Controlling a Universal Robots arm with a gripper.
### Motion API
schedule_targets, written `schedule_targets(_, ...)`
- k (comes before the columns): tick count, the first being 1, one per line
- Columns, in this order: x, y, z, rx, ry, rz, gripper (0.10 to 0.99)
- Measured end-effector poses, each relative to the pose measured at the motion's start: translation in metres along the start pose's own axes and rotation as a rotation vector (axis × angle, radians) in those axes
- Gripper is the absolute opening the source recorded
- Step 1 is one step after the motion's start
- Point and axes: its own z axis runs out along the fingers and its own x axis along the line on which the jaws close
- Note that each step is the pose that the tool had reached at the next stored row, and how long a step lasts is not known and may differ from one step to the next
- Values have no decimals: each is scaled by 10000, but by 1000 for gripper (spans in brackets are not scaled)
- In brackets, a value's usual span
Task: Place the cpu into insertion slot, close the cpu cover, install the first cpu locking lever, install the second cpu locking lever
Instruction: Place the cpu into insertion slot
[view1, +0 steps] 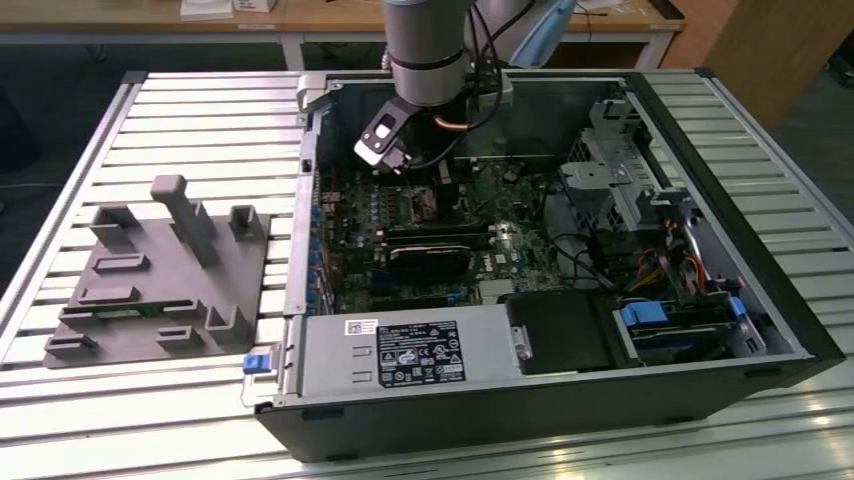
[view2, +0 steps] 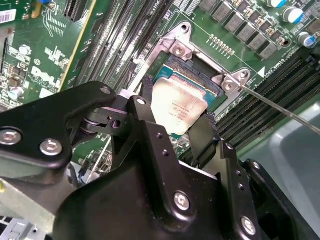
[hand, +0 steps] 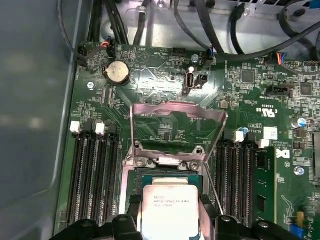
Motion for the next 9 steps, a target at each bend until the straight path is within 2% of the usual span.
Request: schedule_targets(9, 2, -10, 53, 11, -38, 475, 537)
